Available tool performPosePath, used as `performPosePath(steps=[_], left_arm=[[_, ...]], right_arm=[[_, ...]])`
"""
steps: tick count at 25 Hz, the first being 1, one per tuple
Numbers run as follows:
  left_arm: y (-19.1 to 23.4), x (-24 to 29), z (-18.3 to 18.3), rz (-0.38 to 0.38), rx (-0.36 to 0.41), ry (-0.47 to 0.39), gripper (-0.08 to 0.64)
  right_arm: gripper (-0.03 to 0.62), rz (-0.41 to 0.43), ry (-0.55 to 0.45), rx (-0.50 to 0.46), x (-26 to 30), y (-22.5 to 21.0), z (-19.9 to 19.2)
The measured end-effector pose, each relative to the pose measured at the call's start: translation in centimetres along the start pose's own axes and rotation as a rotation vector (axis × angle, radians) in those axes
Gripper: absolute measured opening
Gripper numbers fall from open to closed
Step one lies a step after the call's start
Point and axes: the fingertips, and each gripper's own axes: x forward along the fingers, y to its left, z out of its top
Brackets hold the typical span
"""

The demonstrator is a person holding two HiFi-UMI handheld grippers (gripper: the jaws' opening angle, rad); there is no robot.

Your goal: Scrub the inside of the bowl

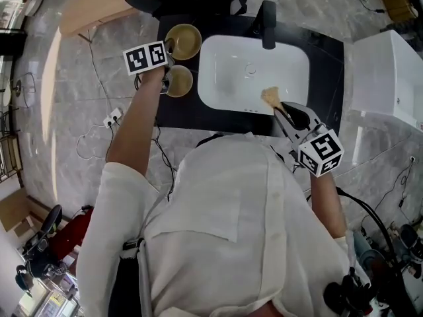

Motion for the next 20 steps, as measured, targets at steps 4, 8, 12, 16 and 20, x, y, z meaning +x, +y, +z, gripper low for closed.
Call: performPosePath(steps=[4,8,12,16,20], left_arm=[[-6.2,-2.4,-1.4,0.004,0.070,0.006,0.011],[-12.3,-3.5,-4.5,-0.026,0.108,0.028,0.011],[-17.5,-3.4,-7.8,-0.015,0.194,0.073,0.011],[-21.4,-3.0,-10.3,0.018,0.300,0.111,0.012],[-25.1,-2.6,-12.2,0.034,0.378,0.139,0.011]], right_arm=[[0.052,0.047,-0.021,-0.060,-0.9,-1.6,1.6],[0.051,0.118,-0.029,-0.102,-1.2,-2.0,2.1],[0.051,0.187,-0.002,-0.141,-1.5,-2.3,2.0],[0.052,0.244,0.043,-0.215,-1.2,-2.2,1.2],[0.051,0.277,0.107,-0.301,-1.0,-2.2,-0.2]])
